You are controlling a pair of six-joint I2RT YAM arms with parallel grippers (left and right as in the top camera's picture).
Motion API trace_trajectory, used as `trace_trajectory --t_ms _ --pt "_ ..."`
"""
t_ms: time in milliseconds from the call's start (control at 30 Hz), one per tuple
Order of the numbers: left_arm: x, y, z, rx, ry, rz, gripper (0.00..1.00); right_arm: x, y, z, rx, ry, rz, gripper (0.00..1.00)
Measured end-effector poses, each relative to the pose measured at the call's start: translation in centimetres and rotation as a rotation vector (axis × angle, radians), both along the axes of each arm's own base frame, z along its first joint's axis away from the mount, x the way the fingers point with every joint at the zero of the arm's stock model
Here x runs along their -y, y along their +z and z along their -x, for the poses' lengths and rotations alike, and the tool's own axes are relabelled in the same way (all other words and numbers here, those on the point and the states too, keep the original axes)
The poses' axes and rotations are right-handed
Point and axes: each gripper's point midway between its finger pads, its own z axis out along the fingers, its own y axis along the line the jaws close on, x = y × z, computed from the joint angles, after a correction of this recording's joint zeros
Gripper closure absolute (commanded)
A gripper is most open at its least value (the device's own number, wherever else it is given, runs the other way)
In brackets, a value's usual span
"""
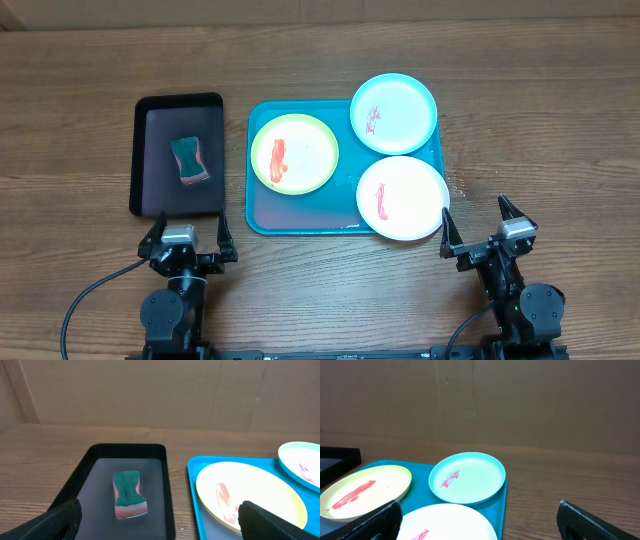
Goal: Clean dirty plates on tray and stack at the side
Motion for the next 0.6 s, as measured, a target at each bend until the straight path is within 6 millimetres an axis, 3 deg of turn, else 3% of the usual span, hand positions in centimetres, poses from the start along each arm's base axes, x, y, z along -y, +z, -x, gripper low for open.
trace_trajectory --t_ms 600 --pt "0.53 0.00 -0.01 0.000 -0.031 0.003 0.00 0.01 0.00 0.00 0.000 0.000 0.000 0.00"
